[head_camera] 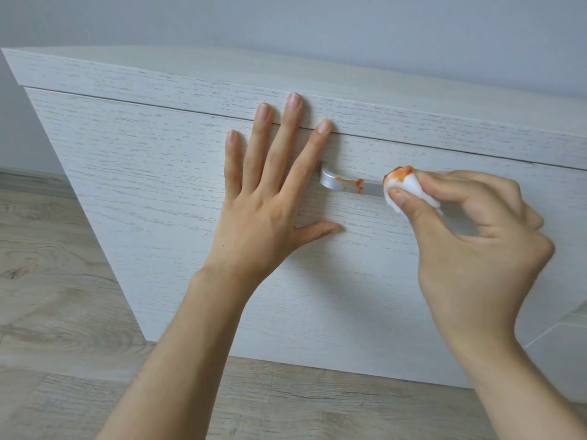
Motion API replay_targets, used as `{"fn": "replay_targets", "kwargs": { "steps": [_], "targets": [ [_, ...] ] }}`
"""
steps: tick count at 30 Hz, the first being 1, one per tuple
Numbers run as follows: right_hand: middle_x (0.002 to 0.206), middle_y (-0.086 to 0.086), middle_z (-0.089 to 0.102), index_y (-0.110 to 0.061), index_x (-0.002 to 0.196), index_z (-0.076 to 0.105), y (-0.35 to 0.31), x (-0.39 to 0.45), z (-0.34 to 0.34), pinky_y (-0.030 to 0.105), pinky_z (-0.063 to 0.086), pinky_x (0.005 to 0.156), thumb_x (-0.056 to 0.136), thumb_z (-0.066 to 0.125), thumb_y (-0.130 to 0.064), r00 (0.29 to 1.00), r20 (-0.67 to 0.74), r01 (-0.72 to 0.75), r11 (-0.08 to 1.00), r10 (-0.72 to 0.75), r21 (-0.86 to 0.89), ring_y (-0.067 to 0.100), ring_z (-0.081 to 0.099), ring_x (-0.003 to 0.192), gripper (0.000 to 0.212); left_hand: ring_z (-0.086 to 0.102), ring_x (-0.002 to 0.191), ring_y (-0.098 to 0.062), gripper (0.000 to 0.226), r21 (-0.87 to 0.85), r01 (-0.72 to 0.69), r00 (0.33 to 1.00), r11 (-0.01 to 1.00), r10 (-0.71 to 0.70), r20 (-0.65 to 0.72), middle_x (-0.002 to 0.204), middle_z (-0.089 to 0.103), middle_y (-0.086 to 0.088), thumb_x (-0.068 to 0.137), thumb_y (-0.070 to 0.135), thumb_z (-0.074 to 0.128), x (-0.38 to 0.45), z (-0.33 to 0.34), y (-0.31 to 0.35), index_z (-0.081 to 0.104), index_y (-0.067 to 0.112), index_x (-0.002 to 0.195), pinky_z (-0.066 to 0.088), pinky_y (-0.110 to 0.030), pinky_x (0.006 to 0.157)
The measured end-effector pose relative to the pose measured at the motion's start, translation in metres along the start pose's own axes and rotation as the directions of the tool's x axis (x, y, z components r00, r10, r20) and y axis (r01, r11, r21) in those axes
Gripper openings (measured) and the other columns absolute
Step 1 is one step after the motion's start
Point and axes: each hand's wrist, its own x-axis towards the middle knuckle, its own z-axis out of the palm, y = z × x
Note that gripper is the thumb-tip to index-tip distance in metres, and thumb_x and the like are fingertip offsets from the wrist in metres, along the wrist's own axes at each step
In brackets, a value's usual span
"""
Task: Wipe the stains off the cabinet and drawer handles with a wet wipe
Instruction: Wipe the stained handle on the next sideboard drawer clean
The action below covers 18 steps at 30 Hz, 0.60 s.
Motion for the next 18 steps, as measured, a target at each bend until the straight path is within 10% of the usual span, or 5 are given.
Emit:
{"fn": "replay_targets", "kwargs": {
  "steps": [18],
  "targets": [
    [0.093,-0.028,0.053,-0.019,0.083,0.073,-0.005,-0.001,0.017,0.041,0.030,0.080,0.083,0.073,-0.025,0.975,0.059,0.219,0.970,-0.214,-0.102,0.005,0.058,0.086,0.006,0.003,0.142,-0.032,0.113,-0.023,0.012,0.999,1.000,-0.012,-0.033,0.153,0.013,-0.014,0.068,0.070,0.068,0.000,0.003,-0.003,0.015,0.012,0.149,-0.001,-0.044,0.117]
  ]
}}
